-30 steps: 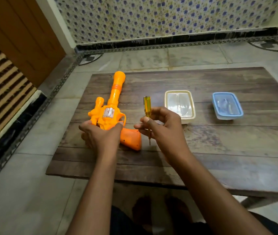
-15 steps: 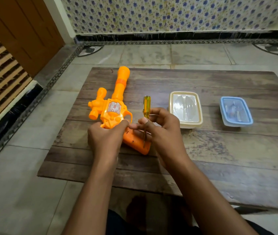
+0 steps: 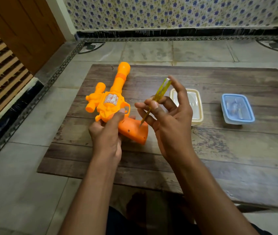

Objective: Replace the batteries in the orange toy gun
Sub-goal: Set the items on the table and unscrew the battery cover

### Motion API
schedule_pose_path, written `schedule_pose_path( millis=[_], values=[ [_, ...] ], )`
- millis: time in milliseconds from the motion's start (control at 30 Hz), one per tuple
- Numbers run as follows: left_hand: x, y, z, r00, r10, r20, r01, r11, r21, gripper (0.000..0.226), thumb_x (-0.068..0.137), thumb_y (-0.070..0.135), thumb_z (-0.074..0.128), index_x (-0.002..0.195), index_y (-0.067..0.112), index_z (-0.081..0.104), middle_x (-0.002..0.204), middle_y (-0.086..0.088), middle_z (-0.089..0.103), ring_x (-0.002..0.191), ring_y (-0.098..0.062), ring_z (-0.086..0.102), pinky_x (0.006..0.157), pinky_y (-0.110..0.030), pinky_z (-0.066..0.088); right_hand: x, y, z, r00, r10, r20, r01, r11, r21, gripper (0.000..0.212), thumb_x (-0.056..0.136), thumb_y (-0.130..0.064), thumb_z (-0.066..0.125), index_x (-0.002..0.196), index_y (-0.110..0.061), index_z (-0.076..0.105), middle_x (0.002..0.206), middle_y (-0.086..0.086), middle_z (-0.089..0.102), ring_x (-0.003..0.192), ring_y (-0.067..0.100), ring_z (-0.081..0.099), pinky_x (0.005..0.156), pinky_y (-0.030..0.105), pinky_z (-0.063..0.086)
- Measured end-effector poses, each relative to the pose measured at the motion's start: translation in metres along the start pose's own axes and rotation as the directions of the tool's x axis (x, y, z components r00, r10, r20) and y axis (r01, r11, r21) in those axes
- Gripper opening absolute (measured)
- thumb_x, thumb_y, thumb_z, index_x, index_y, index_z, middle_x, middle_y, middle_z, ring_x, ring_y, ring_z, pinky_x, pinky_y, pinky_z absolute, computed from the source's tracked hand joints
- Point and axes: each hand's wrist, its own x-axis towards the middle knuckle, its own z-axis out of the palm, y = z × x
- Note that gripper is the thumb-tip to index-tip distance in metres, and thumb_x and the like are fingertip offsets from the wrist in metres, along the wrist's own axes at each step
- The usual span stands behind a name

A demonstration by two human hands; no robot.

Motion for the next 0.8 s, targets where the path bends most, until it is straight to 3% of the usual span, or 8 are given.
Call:
schedule_pose_path(
  millis=[67, 167, 233, 367, 567, 667, 800],
  values=[
    [-0.002, 0.001, 0.003, 0.997, -0.067, 0.035, 0.069, 0.995, -0.070, 0.032, 0.090, -0.008, 0.069, 0.120, 0.005, 0.066, 0.086, -0.008, 0.080, 0.070, -0.025, 0.079, 0.059, -0.039, 0.063, -0.004, -0.001, -0.003, 0.999, -0.045, 0.029, 0.047, 0.996, -0.076, 0.071, 0.098, 0.016, 0.054, 0.153, -0.026, 0.038, 0.104, 0.036, 0.058, 0.095, 0.040, 0.076, 0.085, 0.052, 0.063],
    [-0.002, 0.000, 0.003, 0.988, -0.139, 0.066, 0.146, 0.984, -0.106, 0.041, 0.092, -0.009, 0.066, 0.131, 0.003, 0.062, 0.091, -0.010, 0.080, 0.071, -0.021, 0.079, 0.058, -0.033, 0.062, -0.005, 0.000, -0.005, 0.997, -0.061, 0.047, 0.067, 0.989, -0.134, 0.070, 0.096, 0.019, 0.052, 0.152, -0.022, 0.039, 0.104, 0.034, 0.059, 0.091, 0.041, 0.076, 0.086, 0.059, 0.061],
    [0.002, -0.003, 0.003, 0.987, -0.144, 0.069, 0.150, 0.984, -0.095, 0.042, 0.091, -0.006, 0.068, 0.132, 0.000, 0.061, 0.103, -0.016, 0.079, 0.083, -0.022, 0.080, 0.064, -0.034, 0.064, -0.005, 0.002, -0.006, 0.996, -0.071, 0.062, 0.081, 0.980, -0.181, 0.068, 0.096, 0.020, 0.052, 0.149, -0.021, 0.042, 0.102, 0.031, 0.061, 0.088, 0.043, 0.075, 0.086, 0.061, 0.060],
    [0.004, -0.007, 0.006, 0.988, -0.117, 0.099, 0.128, 0.985, -0.115, 0.072, 0.075, 0.007, 0.080, 0.141, -0.001, 0.056, 0.127, -0.026, 0.070, 0.112, -0.035, 0.074, 0.084, -0.044, 0.064, -0.002, 0.004, -0.009, 0.991, -0.105, 0.088, 0.129, 0.931, -0.340, 0.066, 0.095, 0.019, 0.051, 0.145, -0.023, 0.044, 0.101, 0.024, 0.064, 0.085, 0.035, 0.076, 0.085, 0.058, 0.061],
    [0.007, -0.009, 0.007, 0.984, -0.134, 0.120, 0.150, 0.980, -0.131, 0.069, 0.071, 0.007, 0.077, 0.137, -0.004, 0.059, 0.124, -0.027, 0.072, 0.110, -0.035, 0.075, 0.084, -0.044, 0.065, 0.001, 0.008, -0.011, 0.988, -0.118, 0.097, 0.143, 0.941, -0.307, 0.063, 0.094, 0.017, 0.051, 0.144, -0.021, 0.043, 0.103, 0.028, 0.062, 0.094, 0.046, 0.071, 0.086, 0.061, 0.060],
    [0.010, -0.009, 0.005, 0.975, -0.185, 0.121, 0.203, 0.967, -0.152, 0.059, 0.080, -0.001, 0.070, 0.137, -0.007, 0.058, 0.124, -0.028, 0.072, 0.112, -0.037, 0.074, 0.089, -0.048, 0.064, -0.002, 0.008, -0.008, 0.987, -0.118, 0.107, 0.145, 0.940, -0.308, 0.063, 0.094, 0.018, 0.050, 0.144, -0.020, 0.043, 0.105, 0.031, 0.060, 0.094, 0.046, 0.071, 0.086, 0.060, 0.060],
    [0.010, -0.009, 0.007, 0.967, -0.229, 0.112, 0.246, 0.956, -0.161, 0.049, 0.085, -0.010, 0.059, 0.134, -0.007, 0.060, 0.118, -0.026, 0.073, 0.105, -0.038, 0.074, 0.093, -0.056, 0.060, -0.006, 0.006, -0.003, 0.962, -0.152, 0.225, 0.235, 0.883, -0.405, 0.062, 0.088, 0.016, 0.046, 0.141, -0.016, 0.043, 0.106, 0.018, 0.062, 0.092, 0.039, 0.071, 0.083, 0.057, 0.060]
  ],
)
